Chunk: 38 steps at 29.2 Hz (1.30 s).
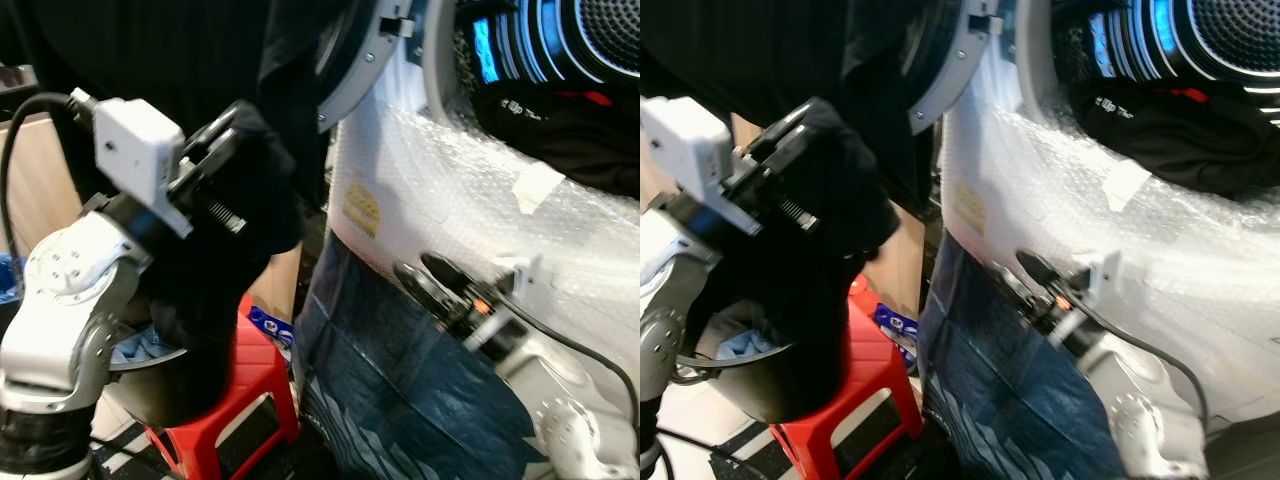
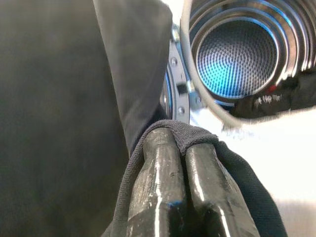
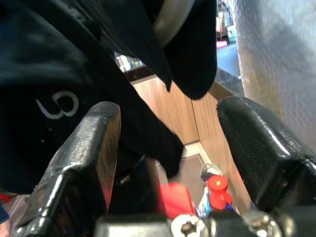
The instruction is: Clothes washing
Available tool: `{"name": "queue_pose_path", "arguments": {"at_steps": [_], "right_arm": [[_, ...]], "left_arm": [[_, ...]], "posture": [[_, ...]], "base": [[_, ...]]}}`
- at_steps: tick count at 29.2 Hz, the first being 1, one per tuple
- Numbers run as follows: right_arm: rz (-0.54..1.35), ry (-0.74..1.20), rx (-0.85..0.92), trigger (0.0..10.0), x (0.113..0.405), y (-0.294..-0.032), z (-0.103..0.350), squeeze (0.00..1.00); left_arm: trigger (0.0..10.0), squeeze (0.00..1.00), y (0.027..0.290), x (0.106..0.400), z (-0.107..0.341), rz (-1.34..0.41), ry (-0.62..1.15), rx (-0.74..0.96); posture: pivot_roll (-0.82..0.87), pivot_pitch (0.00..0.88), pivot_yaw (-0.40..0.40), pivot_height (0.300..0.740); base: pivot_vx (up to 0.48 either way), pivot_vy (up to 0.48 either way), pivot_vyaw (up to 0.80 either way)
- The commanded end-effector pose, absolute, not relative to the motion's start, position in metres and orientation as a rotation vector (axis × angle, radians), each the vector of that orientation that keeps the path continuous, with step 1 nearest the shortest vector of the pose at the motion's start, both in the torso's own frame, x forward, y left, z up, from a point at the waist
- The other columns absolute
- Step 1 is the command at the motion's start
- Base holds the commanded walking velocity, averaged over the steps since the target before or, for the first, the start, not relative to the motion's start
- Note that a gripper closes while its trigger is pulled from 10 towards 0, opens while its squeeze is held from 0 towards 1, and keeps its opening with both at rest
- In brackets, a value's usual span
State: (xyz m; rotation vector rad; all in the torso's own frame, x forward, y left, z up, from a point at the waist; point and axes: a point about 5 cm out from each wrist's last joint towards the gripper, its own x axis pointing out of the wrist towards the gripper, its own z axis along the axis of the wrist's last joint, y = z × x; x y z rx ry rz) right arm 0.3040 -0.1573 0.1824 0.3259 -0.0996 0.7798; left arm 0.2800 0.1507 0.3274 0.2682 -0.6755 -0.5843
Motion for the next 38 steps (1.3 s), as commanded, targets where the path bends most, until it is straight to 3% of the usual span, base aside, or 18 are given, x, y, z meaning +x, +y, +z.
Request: {"name": "queue_pose_path", "arguments": {"at_steps": [1,8,16,21,26,29,38], "right_arm": [[0.732,-0.094,0.333,10.0,0.309,-0.162,0.173,0.00],[0.702,-0.121,0.377,10.0,0.314,-0.153,0.165,0.00],[0.633,-0.159,0.421,10.0,0.317,-0.149,0.158,0.00],[0.558,-0.180,0.432,10.0,0.321,-0.152,0.155,0.00],[0.430,-0.202,0.449,10.0,0.325,-0.172,0.151,0.00],[0.500,-0.188,0.357,10.0,0.313,-0.196,0.144,0.00],[0.637,-0.045,0.178,10.0,0.291,-0.232,0.129,0.00]], "left_arm": [[10.0,0.00,0.129,0.285,0.344,-0.642,-0.720,0.222],[10.0,0.00,0.100,0.298,0.368,-0.690,-0.763,0.161],[10.0,0.00,0.075,0.324,0.377,-0.650,-0.726,0.233],[10.0,0.00,0.062,0.326,0.376,-0.674,-0.738,0.257],[10.0,0.00,0.049,0.327,0.361,-0.689,-0.722,0.316],[10.0,0.00,0.048,0.326,0.349,-0.689,-0.720,0.346],[10.0,0.00,0.043,0.320,0.304,-0.718,-0.638,0.346]], "posture": [[0.08,0.000,-0.096,0.740],[0.08,0.000,-0.062,0.740],[0.07,0.000,-0.041,0.740],[0.05,0.000,-0.023,0.740],[0.05,0.000,-0.011,0.740],[0.03,0.000,0.000,0.740],[0.01,0.000,0.016,0.740]], "base": [[0.000,0.000,0.00],[0.000,0.000,0.00],[0.000,0.000,0.00],[0.000,0.000,0.00],[0.000,0.000,0.00],[0.000,0.000,0.00],[0.000,0.000,0.00]]}}
